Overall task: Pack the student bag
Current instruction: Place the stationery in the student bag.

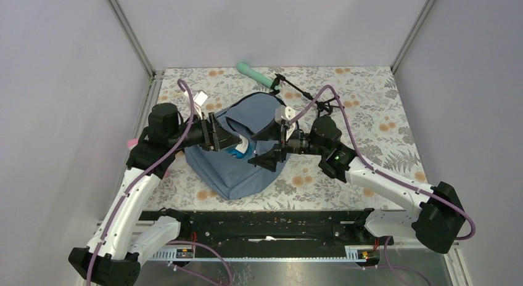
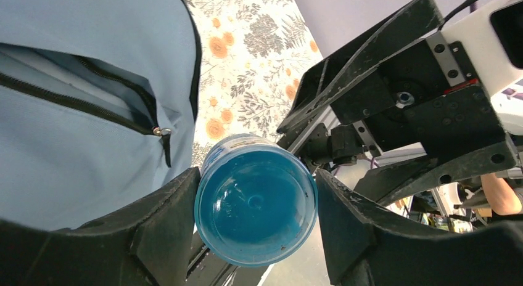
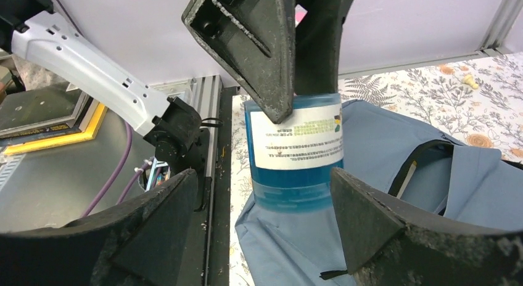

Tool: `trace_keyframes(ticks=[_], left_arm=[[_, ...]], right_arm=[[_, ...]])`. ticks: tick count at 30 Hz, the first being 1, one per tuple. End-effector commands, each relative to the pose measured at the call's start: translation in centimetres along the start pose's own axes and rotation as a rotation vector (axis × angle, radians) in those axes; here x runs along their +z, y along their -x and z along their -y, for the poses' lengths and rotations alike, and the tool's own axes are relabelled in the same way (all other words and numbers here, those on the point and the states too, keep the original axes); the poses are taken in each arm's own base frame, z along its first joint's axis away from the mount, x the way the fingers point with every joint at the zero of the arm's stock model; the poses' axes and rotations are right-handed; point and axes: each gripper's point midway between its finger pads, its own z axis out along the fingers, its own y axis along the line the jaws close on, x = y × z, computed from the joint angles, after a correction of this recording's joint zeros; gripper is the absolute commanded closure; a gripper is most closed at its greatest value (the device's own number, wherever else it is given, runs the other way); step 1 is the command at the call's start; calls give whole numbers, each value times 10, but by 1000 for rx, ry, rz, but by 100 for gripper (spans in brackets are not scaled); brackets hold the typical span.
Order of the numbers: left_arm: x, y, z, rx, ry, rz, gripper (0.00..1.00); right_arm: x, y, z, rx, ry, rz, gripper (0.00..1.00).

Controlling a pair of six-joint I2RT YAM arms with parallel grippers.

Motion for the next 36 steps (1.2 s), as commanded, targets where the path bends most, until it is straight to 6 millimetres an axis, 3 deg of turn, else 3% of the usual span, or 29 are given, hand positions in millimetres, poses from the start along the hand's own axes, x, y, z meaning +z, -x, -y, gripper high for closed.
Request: trace_keyframes(ticks=[1,8,18,20,25,31,33,36], left_arm=[[-5,26,44,116,-145,57,73],[-1,24,58,136,-214,34,74],[8,23,69,137,-264,44,75],[9,25,70,141,-274,46,75],[15,26,63,150,-251,46,75],[24,26,47,155,-196,38,73],[26,26,43,154,-179,32,64],[29,27,32,163,-123,33,36]], right_arm=[[4,6,-11,-74,61,-1,15],[9,-11,-5,-55,32,-67,13],[26,-13,4,-25,20,-80,8],[27,-13,5,-19,17,-77,14],[24,-13,10,-2,-24,-84,44],[15,-11,11,-11,-69,-67,63],[12,-11,13,-14,-86,-61,65],[9,-14,20,-10,-132,-78,67]])
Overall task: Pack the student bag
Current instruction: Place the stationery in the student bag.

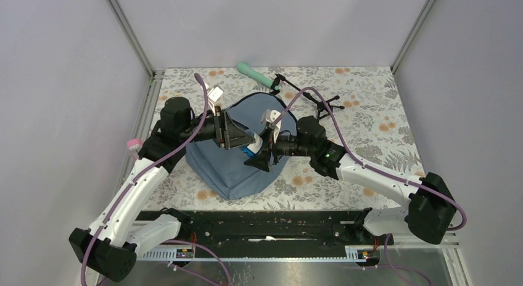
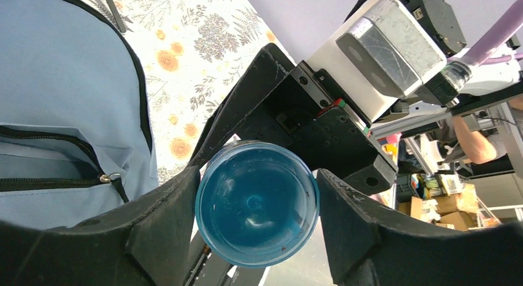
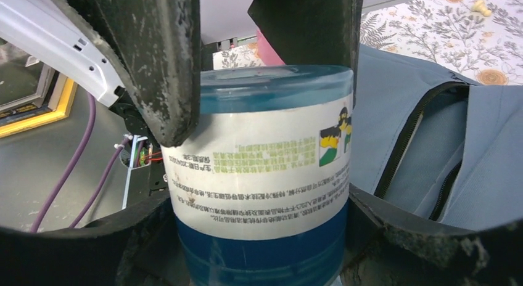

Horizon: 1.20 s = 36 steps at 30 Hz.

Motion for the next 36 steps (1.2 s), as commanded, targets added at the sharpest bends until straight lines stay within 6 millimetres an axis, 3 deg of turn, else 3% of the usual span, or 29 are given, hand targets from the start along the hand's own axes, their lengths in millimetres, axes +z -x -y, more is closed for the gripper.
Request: trace_keyframes(ticks=[1,2,4,12,20,26,32,34,36], left_arm=[[-3,25,-12,93,103,71,23],[-4,27,-17,99,145,76,11],[-10,28,-31,123,232,79,2],[-49,44,-111,101,732,188,1],[-35,40,-169,62,912,53,4],[-21,36,-195,61,969,-44,4],[-5,28,-203,62,949,-103,6],[-4,25,-205,72,951,-121,15],[-6,21,-206,77,955,-136,31]], right_arm=[[-10,30,6,-51,-88,75,68],[-10,27,10,-43,-110,63,69],[-11,16,19,-19,-156,37,70],[-12,-15,51,109,-268,-56,74],[-14,-16,67,156,-341,-80,69],[-16,-23,74,153,-372,-122,68],[-21,-24,78,124,-398,-182,68],[-20,-24,79,118,-395,-189,68],[-18,-25,80,113,-392,-209,68]])
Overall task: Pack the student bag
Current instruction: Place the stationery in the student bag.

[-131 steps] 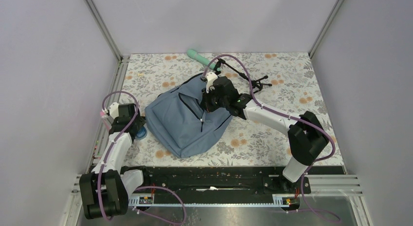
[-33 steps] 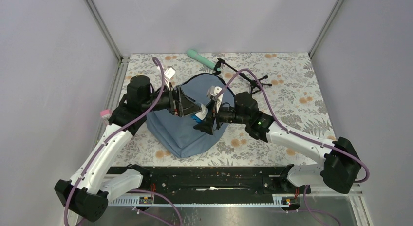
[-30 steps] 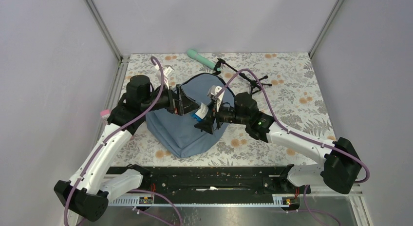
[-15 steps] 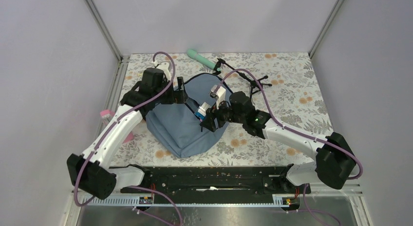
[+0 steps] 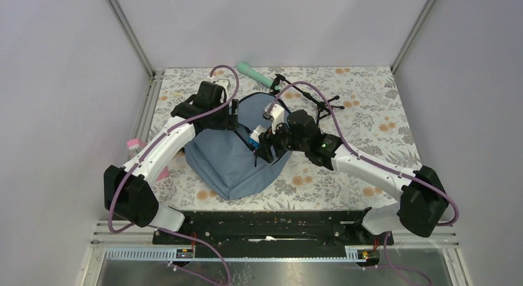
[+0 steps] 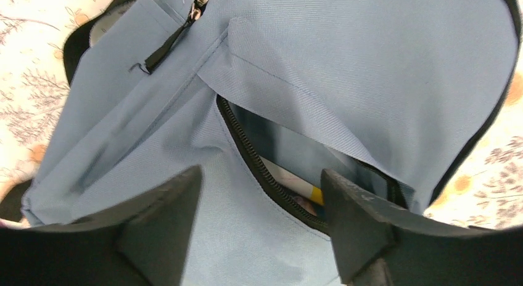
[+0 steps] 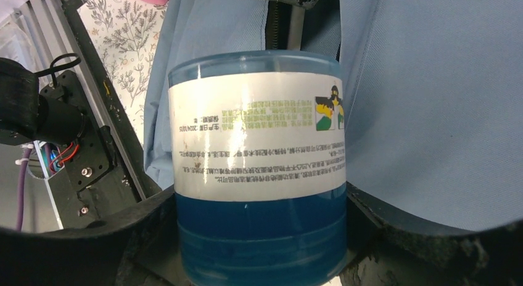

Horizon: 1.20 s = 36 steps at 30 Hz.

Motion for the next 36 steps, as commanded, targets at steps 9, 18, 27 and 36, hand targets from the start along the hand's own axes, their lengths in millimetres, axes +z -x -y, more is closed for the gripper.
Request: trace_keyframes(ticks=[9,18,27,36], left_arm=[[-7,-6,0,93,-24,5,63],[-19,-4,15,77,-120,70,97],[-24,-4,23,66,-176,104,100],[-24,-5,28,63,-204,95,100]], right_arm=[[19,29,7,-34,-10,-125,69],[45,15,4,96,14,-271,69],[60,16,10,224,7,-335,65],[62,20,11,234,3,-333,27]])
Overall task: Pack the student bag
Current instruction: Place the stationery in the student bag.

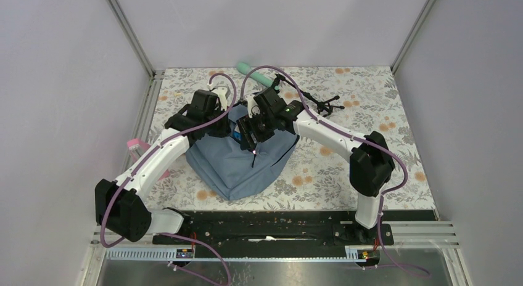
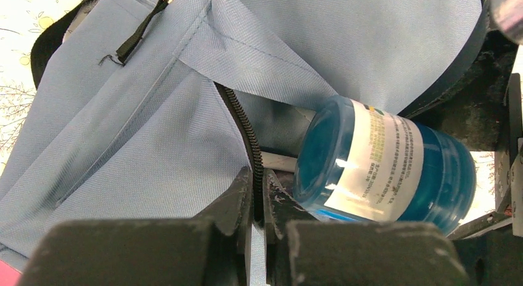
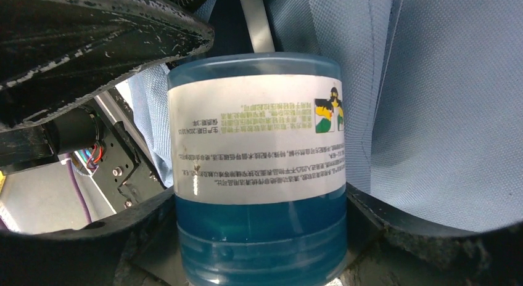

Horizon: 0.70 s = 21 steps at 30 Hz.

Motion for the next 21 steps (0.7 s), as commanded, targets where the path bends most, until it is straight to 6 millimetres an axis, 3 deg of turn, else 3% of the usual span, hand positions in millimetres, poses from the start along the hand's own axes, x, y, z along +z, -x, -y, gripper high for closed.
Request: trace_keyframes(ticks=[1,11,17,19,21], left_arm=[[-10,17,18,-4,-90,68,100],[-9,18,16,-13,-94,66,100],[-10,18,12,-13,-85,65,100],[-9,17,10,-12,-81,62,100],[-9,17,10,-13,-84,60,100]], right_arm=[[-14,23,-8,-4,13,58,26],[-17,27,-4,-6,-20,77,20],[-34,42,2,-32,-86,171,20],[-37,45,1,-41,-85,197,25],[-36,45,-1,-44,-73,209,38]])
